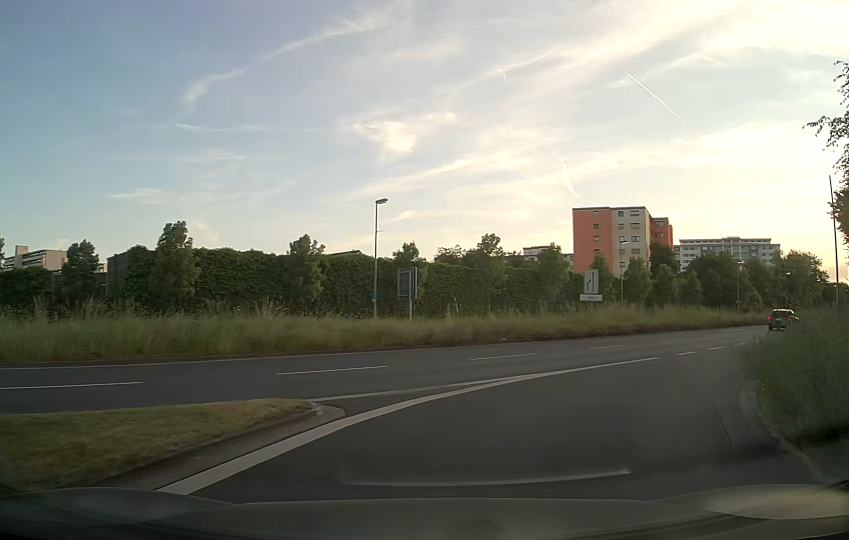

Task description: Follow the waypoints while adhering to traffic rules and regulations

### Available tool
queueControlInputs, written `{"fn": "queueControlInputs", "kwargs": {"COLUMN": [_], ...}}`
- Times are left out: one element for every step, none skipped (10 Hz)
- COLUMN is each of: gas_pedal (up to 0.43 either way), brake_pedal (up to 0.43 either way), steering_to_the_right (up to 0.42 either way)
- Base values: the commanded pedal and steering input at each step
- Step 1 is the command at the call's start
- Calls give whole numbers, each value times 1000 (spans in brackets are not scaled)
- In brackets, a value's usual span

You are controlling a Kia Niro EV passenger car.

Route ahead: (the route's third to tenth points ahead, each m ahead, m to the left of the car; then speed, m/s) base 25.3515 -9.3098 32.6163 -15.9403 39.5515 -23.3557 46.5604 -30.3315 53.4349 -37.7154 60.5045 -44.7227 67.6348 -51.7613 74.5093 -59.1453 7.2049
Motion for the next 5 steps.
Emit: {"fn": "queueControlInputs", "kwargs": {"gas_pedal": [268,287,299,311,311], "brake_pedal": [0,0,0,0,0], "steering_to_the_right": [196,196,196,202,213]}}
